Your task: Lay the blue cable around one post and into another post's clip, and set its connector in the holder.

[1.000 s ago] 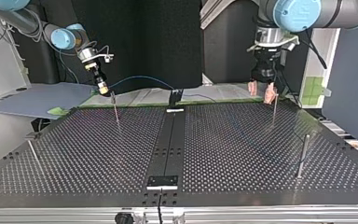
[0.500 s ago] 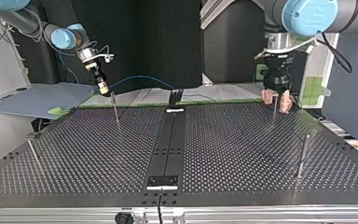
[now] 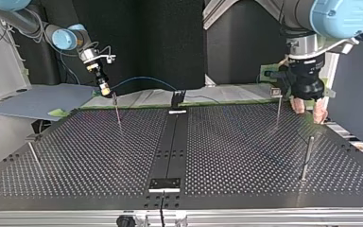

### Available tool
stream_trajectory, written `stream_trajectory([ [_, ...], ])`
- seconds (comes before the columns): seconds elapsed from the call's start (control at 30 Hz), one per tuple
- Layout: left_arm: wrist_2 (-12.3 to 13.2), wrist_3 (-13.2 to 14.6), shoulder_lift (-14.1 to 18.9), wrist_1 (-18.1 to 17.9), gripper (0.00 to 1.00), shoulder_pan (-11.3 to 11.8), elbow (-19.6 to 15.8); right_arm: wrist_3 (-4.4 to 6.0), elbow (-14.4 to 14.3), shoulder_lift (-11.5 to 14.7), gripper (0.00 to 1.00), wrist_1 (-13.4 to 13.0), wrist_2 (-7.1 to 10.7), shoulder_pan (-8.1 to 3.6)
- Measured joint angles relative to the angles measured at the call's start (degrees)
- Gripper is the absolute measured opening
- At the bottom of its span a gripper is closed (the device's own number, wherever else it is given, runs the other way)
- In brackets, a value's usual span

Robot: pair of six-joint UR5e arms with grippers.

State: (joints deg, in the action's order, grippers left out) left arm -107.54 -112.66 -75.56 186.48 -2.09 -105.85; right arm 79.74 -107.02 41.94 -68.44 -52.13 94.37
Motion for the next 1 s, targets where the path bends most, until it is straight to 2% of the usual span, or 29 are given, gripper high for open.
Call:
stream_trajectory([
  [0.17,2.32,2.58,-1.00,1.88,1.00,1.34,2.57,0.00,0.00,-0.02,0.00,-0.08,0.00,0.05],
  [0.37,5.52,5.38,-3.16,1.42,1.00,3.25,5.82,0.20,0.00,0.00,0.00,-0.31,0.00,0.14],
  [0.63,9.81,3.55,-3.71,1.02,1.00,7.07,10.10,0.85,0.00,-0.01,0.00,-0.83,-0.01,0.45],
  [1.0,15.51,4.99,-3.66,3.17,1.00,7.63,15.80,1.24,0.00,-0.03,0.00,-1.01,0.01,0.74],
])
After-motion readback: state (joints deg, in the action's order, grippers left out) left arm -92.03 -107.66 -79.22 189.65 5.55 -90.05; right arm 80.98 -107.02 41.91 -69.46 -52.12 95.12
